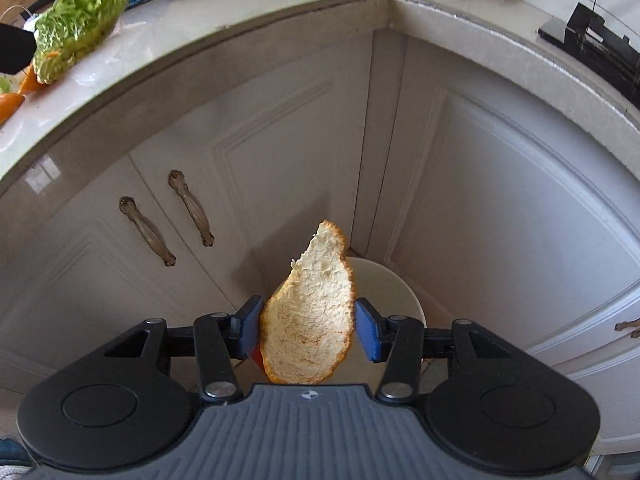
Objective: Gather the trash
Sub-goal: 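Carry the orange peel in the right tool over the bucket and release, then carry the cabbage stalk in the left tool over the bucket and release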
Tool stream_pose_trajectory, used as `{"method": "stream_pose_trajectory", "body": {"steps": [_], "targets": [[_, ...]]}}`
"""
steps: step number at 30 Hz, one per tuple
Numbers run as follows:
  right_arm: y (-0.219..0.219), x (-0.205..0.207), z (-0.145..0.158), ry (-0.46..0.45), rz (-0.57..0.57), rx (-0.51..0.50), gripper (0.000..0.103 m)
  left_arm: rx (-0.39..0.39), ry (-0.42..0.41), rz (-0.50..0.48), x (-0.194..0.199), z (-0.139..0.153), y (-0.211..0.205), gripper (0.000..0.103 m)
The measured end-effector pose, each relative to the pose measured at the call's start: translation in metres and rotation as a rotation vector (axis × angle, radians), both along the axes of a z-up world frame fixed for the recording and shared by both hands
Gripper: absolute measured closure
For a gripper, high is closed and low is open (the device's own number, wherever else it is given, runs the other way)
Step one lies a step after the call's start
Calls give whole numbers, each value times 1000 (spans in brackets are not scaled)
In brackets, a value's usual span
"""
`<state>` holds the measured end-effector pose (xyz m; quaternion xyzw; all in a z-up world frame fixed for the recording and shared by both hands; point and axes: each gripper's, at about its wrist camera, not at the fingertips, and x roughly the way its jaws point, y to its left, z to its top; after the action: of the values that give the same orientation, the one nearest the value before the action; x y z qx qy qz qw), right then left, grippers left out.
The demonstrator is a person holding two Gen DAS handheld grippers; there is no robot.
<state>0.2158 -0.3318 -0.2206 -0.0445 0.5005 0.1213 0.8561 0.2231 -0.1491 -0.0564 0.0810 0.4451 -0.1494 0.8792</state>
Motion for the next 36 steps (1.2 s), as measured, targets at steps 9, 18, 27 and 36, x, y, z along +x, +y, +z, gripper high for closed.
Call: {"method": "stream_pose_trajectory", "body": {"steps": [9, 18, 27, 36], "targets": [[-26, -14, 16, -46, -65, 47, 1, 12, 18, -15, 11, -17, -29, 73], [-39, -39, 48, -100, -125, 24, 0, 3, 74, -42, 20, -52, -63, 73], [-56, -70, 76, -147, -173, -22, 0, 29, 163, -68, 35, -122, -106, 73], [-77, -89, 86, -161, -247, -36, 0, 55, 119, -92, 48, -145, -138, 16]]}}
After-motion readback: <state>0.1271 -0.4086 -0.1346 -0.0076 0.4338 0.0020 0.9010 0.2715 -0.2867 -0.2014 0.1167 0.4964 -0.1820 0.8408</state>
